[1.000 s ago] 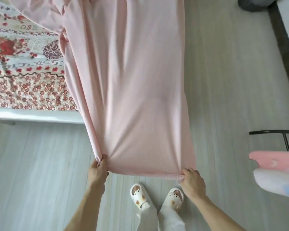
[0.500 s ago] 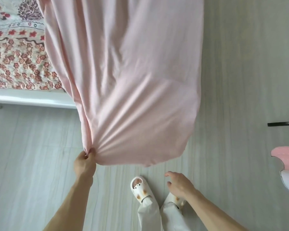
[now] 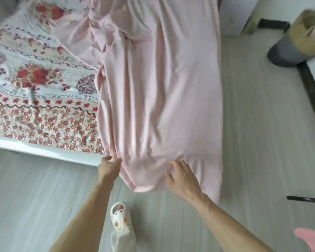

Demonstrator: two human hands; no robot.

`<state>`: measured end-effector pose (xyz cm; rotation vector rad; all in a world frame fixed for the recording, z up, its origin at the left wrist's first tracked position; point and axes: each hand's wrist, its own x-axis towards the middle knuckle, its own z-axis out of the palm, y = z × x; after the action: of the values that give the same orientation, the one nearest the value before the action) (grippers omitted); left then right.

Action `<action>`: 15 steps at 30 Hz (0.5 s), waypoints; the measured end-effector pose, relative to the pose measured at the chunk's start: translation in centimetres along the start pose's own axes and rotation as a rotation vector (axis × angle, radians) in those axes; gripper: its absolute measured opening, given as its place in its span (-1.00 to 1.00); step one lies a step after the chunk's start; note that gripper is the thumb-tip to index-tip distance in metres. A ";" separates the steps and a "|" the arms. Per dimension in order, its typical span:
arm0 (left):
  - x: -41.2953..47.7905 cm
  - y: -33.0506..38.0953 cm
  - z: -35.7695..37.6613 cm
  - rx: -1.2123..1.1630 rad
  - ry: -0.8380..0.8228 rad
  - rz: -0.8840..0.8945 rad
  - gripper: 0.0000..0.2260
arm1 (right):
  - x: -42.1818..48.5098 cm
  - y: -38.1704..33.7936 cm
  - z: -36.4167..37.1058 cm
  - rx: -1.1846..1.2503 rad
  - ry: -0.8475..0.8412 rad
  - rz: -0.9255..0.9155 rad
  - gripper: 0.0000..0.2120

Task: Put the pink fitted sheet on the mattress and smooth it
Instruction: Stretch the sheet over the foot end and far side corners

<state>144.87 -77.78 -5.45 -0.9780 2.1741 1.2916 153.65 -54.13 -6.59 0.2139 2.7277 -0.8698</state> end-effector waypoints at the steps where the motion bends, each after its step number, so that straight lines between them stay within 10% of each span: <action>1: 0.9 2.3 -0.8 0.009 0.002 0.030 -0.48 | 1.8 -1.6 -1.1 -0.012 0.021 -0.010 -0.58; 15: 19.0 14.8 -5.4 0.146 -0.066 0.102 -0.19 | 19.3 -11.8 0.9 -0.162 -0.206 0.233 -0.32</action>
<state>121.22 -84.54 -6.90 -0.7661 2.2561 1.1736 132.86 -63.13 -6.61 0.3774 2.5035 -0.5700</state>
